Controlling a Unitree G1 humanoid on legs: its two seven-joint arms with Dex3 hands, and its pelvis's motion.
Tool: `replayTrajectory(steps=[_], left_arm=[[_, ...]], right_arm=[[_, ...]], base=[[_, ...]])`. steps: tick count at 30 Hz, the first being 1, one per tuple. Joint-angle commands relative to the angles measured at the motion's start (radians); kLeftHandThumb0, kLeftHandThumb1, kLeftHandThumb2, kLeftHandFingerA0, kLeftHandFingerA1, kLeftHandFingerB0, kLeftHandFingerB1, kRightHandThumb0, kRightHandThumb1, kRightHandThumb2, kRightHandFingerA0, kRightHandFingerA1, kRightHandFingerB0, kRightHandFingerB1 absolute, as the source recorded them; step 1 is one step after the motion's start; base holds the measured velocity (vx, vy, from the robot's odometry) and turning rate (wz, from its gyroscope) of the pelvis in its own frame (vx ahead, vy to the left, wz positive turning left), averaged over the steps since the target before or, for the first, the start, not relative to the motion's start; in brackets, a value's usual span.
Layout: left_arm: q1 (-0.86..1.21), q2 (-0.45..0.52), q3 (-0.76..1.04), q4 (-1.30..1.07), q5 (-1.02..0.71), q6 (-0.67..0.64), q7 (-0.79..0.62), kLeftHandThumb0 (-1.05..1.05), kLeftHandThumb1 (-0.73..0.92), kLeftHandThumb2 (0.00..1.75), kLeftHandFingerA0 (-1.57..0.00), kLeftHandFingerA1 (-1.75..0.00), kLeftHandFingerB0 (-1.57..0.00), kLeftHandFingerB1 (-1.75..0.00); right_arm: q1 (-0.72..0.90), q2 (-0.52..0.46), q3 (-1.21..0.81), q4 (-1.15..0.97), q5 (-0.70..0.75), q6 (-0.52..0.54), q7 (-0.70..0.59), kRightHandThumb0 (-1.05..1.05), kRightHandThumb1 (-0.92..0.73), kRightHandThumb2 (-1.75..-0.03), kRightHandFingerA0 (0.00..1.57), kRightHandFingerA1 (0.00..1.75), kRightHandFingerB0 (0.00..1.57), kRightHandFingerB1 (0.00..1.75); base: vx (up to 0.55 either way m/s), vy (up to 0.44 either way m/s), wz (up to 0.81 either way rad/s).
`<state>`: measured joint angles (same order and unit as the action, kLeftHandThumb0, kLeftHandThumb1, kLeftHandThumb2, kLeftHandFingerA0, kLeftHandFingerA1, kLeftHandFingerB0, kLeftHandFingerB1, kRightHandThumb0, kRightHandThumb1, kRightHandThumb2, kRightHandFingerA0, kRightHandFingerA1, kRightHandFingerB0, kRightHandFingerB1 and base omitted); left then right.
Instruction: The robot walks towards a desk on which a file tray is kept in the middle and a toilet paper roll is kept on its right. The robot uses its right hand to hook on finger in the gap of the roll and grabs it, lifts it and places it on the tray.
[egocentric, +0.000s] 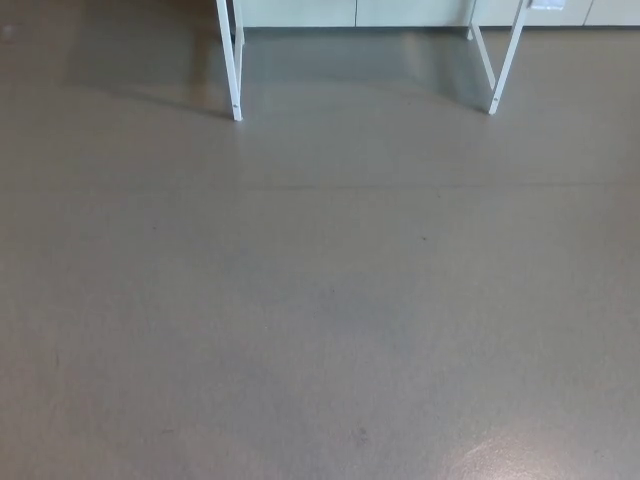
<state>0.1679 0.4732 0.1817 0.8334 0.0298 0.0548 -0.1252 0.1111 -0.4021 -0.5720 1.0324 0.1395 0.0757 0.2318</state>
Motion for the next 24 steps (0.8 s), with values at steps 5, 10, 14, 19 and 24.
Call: replayTrajectory(steps=[5, 10, 14, 19, 24], left_arm=[[-0.020, 0.110, 0.087, -0.050, -0.080, 0.118, -0.140, -0.84, 0.92, 0.73, -0.13, -0.49, -0.08, -0.33], [-0.010, 0.108, 0.094, -0.076, -0.076, 0.141, -0.144, -0.84, 0.91, 0.73, -0.15, -0.46, -0.08, -0.31], [-0.012, 0.105, 0.100, -0.085, -0.079, 0.161, -0.147, -0.83, 0.92, 0.72, -0.13, -0.46, -0.07, -0.31], [-0.005, 0.098, 0.108, -0.096, -0.091, 0.166, -0.162, -0.88, 0.77, 1.15, -0.11, -0.55, -0.02, -0.36], [-0.004, 0.094, 0.118, -0.106, -0.097, 0.186, -0.159, -0.88, 0.77, 1.15, -0.11, -0.54, 0.00, -0.36]], right_arm=[[-0.060, -0.094, -0.294, 0.108, 0.294, -0.023, 0.225, -0.36, -0.72, -0.69, 0.88, 1.31, 0.45, 0.81], [-0.067, -0.098, -0.311, 0.125, 0.282, -0.027, 0.238, -0.36, -0.72, -0.69, 0.88, 1.31, 0.45, 0.81], [-0.072, -0.103, -0.316, 0.140, 0.282, -0.033, 0.248, -0.36, -0.72, -0.69, 0.88, 1.31, 0.45, 0.81], [-0.074, -0.114, -0.307, 0.150, 0.293, -0.036, 0.254, -0.36, -0.72, -0.69, 0.88, 1.31, 0.45, 0.81], [-0.073, -0.117, -0.296, 0.154, 0.306, -0.039, 0.256, -0.36, -0.72, -0.69, 0.88, 1.31, 0.45, 0.81]], base=[[0.00, 0.000, 0.00], [0.00, 0.000, 0.00], [0.00, 0.000, 0.00], [0.00, 0.000, 0.00], [0.00, 0.000, 0.00]])
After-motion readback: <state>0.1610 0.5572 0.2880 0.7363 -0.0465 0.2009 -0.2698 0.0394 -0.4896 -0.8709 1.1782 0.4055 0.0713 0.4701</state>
